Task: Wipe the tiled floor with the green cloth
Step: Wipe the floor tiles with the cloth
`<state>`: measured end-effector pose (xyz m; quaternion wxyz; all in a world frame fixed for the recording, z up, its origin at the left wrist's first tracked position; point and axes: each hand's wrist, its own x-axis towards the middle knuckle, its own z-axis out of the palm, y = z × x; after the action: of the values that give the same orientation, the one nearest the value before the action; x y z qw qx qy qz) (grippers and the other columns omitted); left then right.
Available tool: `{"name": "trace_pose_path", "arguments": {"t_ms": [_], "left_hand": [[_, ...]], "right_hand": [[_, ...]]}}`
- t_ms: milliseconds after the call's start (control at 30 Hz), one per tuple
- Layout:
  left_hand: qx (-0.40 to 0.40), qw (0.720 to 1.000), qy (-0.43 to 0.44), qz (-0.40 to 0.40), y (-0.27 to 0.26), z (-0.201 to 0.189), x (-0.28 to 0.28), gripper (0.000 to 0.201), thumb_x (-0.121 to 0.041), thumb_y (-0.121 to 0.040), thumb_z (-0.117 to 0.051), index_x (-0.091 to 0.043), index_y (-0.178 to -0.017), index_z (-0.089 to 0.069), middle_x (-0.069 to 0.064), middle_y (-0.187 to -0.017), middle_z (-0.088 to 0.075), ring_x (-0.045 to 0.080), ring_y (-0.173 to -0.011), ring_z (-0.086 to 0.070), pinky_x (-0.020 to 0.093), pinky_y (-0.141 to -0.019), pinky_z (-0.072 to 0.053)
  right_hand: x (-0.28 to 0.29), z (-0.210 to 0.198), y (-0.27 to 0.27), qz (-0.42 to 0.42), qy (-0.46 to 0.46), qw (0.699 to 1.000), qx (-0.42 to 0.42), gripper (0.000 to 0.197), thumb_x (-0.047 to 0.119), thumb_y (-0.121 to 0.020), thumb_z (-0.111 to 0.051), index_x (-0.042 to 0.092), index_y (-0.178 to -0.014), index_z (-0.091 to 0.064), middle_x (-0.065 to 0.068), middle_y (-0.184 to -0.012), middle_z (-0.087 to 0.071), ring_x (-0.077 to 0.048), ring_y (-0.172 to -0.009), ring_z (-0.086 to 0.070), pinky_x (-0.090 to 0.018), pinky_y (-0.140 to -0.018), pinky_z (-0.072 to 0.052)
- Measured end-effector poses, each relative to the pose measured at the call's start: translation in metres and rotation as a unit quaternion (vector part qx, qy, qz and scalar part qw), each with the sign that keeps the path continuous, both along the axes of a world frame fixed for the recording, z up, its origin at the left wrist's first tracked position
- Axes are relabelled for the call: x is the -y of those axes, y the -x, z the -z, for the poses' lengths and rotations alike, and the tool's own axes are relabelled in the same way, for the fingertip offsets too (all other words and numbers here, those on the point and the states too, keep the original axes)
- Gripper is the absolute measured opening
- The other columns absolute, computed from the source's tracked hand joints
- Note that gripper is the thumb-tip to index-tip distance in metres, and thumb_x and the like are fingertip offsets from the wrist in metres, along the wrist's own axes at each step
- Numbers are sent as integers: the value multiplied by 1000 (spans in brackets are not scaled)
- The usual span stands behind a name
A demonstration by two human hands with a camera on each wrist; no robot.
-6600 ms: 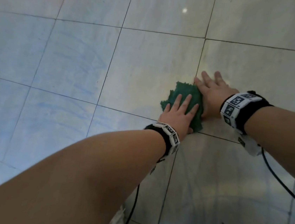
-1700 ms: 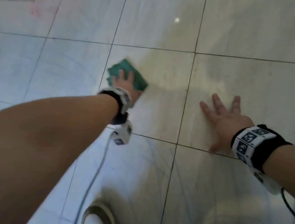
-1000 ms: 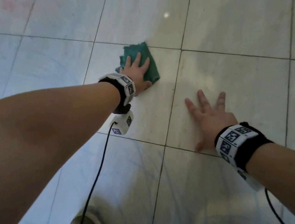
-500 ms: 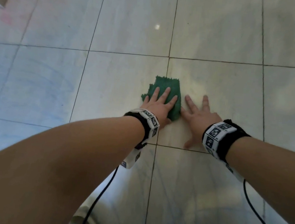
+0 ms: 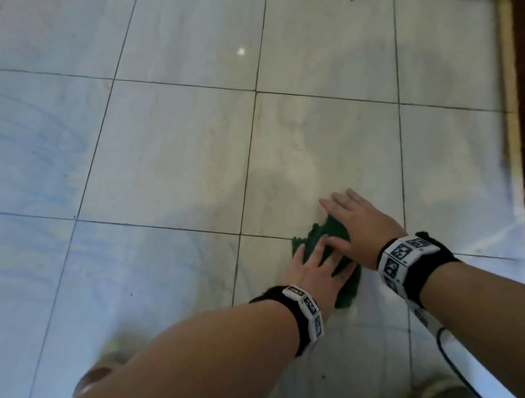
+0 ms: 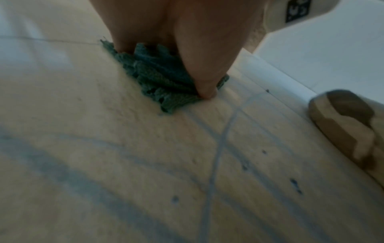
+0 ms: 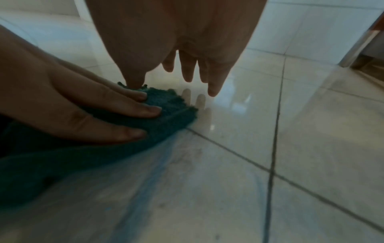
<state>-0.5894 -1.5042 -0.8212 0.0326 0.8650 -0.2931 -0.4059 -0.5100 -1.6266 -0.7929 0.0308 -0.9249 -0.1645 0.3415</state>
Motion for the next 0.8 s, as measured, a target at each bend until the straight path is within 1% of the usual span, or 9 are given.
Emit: {"name": "trace_pose_path", "arguments": {"t_ms": [133,233,333,433,500,567,667,733,800], "left_hand": [[-9,1000,5,6,9,-3,1,78,-46,-100,-47,-35,-157,4,-1,-165,12,32,-150,16,56,-120,2],[-3,999,14,34,-1,-7,-4,87,-51,-92,-59,-33,-158,-6,1,-165,2,34,-150,7,56,-120,-11],[12,998,9,66,-9,-14,-8,77,-53,-92,-58,-30,-156,-22,2,-164,-4,34,-149,-4,53,-114,-29],[14,996,-35,81,-13,-27,-15,76,-54,-94,-55,-28,-156,-20,5,-164,-9,35,-147,-16,49,-114,-30],[7,996,-71,47,-14,-50,-24,76,-52,-96,-52,-26,-157,-15,7,-165,-8,36,-149,-12,51,-118,-22],[-5,996,-90,-10,-14,-82,-36,69,-46,-98,-51,-23,-156,-20,9,-163,-16,37,-148,-15,53,-118,-22],[-16,992,-104,-64,-16,-137,-57,57,-37,-93,-57,-21,-144,-37,9,-140,-47,33,-128,-42,47,-101,-41],[-32,991,-109,-76,-19,-180,-71,47,-33,-92,-56,-19,-135,-43,8,-131,-51,32,-120,-47,43,-90,-42],[-40,989,-116,-86,-21,-226,-83,32,-30,-95,-51,-17,-125,-49,8,-125,-53,31,-116,-49,39,-81,-39]], "right_hand": [[-4,7,19,16,-12,1000,-2,71,44,-102,-47,35,-158,-6,7,-167,-5,-16,-153,4,-38,-122,-19],[-2,5,18,21,-8,1000,-5,69,43,-103,-46,34,-159,-7,7,-167,-6,-17,-153,3,-38,-121,-17],[-1,-4,3,5,15,1000,-11,70,37,-103,-47,32,-159,-6,4,-167,-7,-20,-154,2,-37,-121,-15],[-1,-19,-18,-16,70,997,-27,72,35,-104,-47,26,-160,-3,-2,-167,-9,-26,-154,0,-38,-122,-10],[-3,-42,-24,-15,95,994,-47,72,36,-104,-45,24,-160,-1,-5,-167,-8,-30,-153,1,-41,-124,-10],[-6,-73,-23,-17,99,993,-68,71,35,-104,-45,23,-160,-3,-6,-167,-9,-30,-153,1,-42,-124,-11],[-8,-125,-16,-10,95,991,-92,65,33,-104,-43,24,-160,-10,-5,-166,-16,-28,-153,-4,-44,-123,-15],[-7,-162,-9,4,96,990,-103,62,31,-104,-40,26,-159,-11,-3,-165,-20,-25,-153,-7,-46,-123,-17],[-7,-205,0,28,98,988,-117,61,30,-104,-39,28,-159,-13,-1,-164,-23,-24,-153,-9,-47,-122,-20]]}}
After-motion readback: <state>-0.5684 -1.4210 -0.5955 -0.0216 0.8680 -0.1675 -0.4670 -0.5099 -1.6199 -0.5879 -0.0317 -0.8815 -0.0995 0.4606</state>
